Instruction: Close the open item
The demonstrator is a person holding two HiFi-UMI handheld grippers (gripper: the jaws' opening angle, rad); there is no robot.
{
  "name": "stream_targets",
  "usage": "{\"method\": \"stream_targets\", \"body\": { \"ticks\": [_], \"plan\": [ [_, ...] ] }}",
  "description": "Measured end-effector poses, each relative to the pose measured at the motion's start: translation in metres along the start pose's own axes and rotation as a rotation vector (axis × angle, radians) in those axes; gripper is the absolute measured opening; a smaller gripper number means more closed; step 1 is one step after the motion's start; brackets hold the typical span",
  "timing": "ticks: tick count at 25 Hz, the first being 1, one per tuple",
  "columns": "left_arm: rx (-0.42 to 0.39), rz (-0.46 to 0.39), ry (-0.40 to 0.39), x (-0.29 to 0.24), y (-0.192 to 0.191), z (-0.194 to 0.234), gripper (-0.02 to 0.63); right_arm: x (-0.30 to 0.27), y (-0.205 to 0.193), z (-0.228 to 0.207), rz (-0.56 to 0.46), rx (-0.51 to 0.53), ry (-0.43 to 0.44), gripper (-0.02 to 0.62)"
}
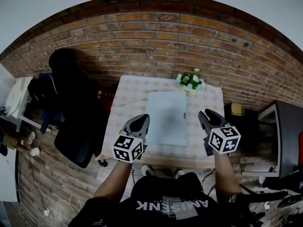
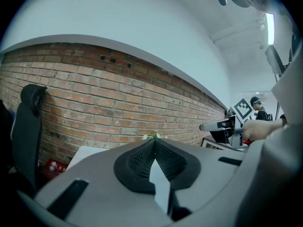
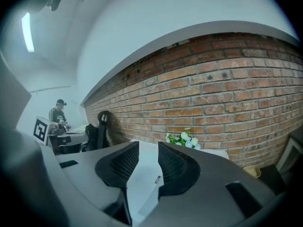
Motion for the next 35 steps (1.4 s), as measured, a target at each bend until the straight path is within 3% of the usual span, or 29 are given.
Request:
{"method": "stream_targets", "body": {
  "ticks": [7, 15, 23, 35],
  "plan": [
    [-0.013, 0.064, -0.024, -0.016, -0.021, 0.008, 0.012, -0.026, -0.019, -0.013, 0.08, -0.046, 0.002, 0.207],
    [0.038, 0.147, 0.041, -0.038, -0.048, 0.006, 0.013, -0.067, -0.041, -0.038, 0.184, -0.076, 0.081, 0.235],
    [0.07, 0.206, 0.095, -0.052, -0.08, 0.009, 0.012, -0.103, -0.071, -0.055, 0.274, -0.092, 0.124, 0.242],
    [0.067, 0.336, 0.099, -0.075, -0.129, 0.013, 0.013, -0.146, -0.121, -0.062, 0.421, -0.171, 0.163, 0.256]
  ]
}}
Point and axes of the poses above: the fingertips, and each gripper's own axes: x backward along the fingers, z to its left, y out of its top, the point moved 9 cm from there along x, backward along the fingers, and after that the axes turned 4 degrees about -y, right-handed, at the moved point
